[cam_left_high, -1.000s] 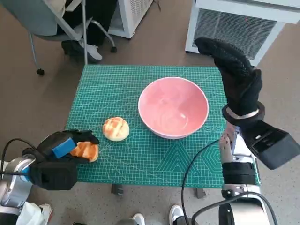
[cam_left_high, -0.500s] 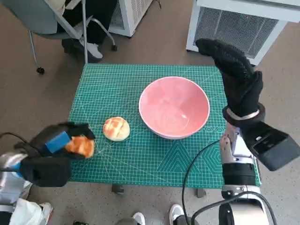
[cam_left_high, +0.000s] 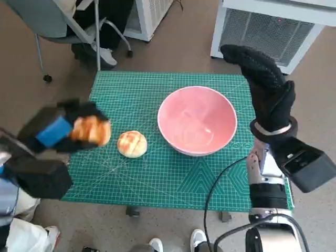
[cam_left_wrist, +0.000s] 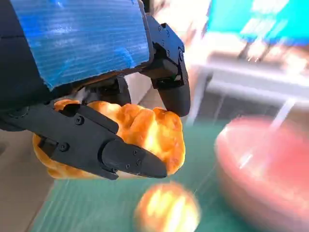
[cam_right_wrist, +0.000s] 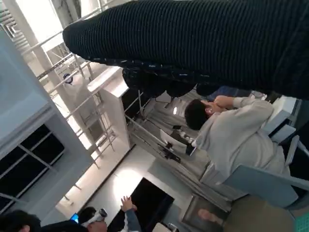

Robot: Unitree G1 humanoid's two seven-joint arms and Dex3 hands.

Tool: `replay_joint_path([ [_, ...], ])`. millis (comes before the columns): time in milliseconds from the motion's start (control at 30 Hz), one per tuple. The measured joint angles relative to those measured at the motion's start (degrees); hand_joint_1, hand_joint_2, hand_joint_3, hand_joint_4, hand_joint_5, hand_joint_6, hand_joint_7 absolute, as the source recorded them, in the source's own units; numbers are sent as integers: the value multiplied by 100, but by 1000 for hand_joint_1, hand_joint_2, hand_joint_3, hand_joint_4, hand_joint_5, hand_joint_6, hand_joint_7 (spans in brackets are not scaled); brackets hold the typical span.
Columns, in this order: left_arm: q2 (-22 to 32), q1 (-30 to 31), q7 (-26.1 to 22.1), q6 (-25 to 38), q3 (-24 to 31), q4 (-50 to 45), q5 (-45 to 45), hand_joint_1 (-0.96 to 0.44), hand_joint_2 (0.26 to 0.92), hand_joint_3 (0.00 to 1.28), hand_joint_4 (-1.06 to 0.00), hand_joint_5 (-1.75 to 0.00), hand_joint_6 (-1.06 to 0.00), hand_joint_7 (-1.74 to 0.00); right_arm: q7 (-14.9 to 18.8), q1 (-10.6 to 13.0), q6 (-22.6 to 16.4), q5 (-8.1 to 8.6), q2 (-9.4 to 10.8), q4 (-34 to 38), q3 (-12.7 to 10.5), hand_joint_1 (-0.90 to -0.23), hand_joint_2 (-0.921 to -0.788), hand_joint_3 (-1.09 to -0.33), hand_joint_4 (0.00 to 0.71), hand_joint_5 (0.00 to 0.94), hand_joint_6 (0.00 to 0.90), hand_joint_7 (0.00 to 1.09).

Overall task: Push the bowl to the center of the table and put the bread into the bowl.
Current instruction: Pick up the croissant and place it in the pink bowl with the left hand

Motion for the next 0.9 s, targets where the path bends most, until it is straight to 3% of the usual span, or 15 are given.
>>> replay_joint_path([
  [367, -930, -1788, 34, -215, -1071, 439, 257, 1, 920, 124, -601, -1200, -583, -1277, -1, -4, -27, 1, 0, 0, -3, -602, -921, -779, 298, 10, -1, 726],
  [667, -1684, -2932, 23, -842, -1972, 1787, 801, 1, 920, 113, -611, -1163, -600, -1285, -1, 6, -85, -2, -22, -5, -18, -613, -921, -780, 297, 11, -1, 719],
  [900, -2303, -3407, 246, -854, -2369, 2853, 1188, 1, 920, 105, -635, -1162, -592, -1268, -3, 40, -78, -2, -33, -85, -10, -613, -921, -781, 294, 11, -1, 713],
])
